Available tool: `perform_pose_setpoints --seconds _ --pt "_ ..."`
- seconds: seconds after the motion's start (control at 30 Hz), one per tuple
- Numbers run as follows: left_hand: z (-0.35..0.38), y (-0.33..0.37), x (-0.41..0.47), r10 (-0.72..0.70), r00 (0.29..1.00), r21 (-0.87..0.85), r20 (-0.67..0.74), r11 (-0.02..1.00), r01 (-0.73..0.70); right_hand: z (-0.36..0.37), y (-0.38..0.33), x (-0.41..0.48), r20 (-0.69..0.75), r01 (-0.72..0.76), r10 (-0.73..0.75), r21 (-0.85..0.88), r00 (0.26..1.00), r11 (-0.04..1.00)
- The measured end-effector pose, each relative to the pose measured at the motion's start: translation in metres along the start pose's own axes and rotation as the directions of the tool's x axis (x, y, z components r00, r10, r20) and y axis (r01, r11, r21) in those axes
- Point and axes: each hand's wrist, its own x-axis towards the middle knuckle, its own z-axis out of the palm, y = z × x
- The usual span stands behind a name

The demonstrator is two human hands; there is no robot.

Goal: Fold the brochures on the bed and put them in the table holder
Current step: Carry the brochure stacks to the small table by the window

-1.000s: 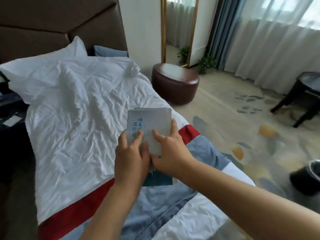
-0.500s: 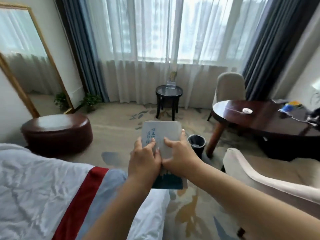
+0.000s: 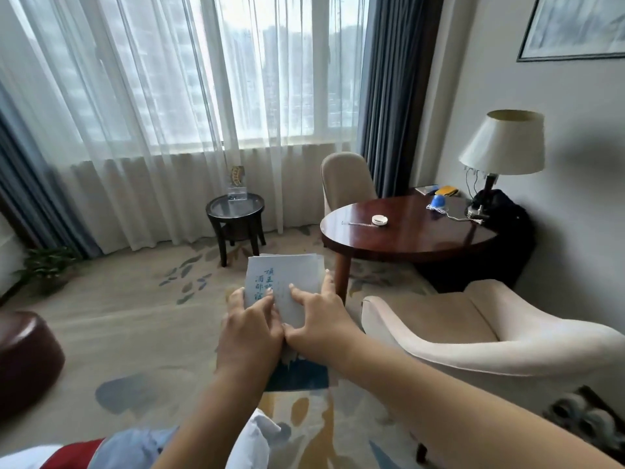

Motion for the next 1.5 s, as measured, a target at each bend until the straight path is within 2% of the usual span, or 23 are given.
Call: perform_pose_setpoints --seconds 0.37,0.57,0.8,1.07,1.37,1.5 --pt "0.043 0.036 0.112 -0.073 0.997 0.036 -0.012 0.997 0.074 -0.04 0.027 0.13 0.053 0.067 -0.067 -0.005 0.996 0.998" --pt "0.057 0.015 0.174 -0.074 0.997 0.064 0.024 0.995 0.073 -0.033 0.03 0.199 0.065 0.063 -0.065 0.025 0.996 0.998" --pt "0.065 -0.025 0.311 -0.065 0.997 0.101 0.032 0.993 0.062 -0.016 -0.007 0.325 0.01 0.058 -0.059 0.04 0.998 0.998" --pt "0.051 -0.046 0.46 -0.038 0.997 0.041 0.071 0.999 0.035 -0.021 -0.054 0.464 -0.029 0.029 -0.026 0.105 0.999 0.994" --pt "0.104 -0.051 0.617 -0.05 0.993 0.032 0.107 0.998 0.047 -0.034 -0.042 0.629 -0.003 0.012 -0.012 0.099 1.0 0.995" --pt "0.124 -0.045 0.686 -0.068 0.993 0.05 0.095 0.997 0.063 -0.044 -0.032 0.712 0.01 0.056 -0.057 0.08 0.998 0.995"
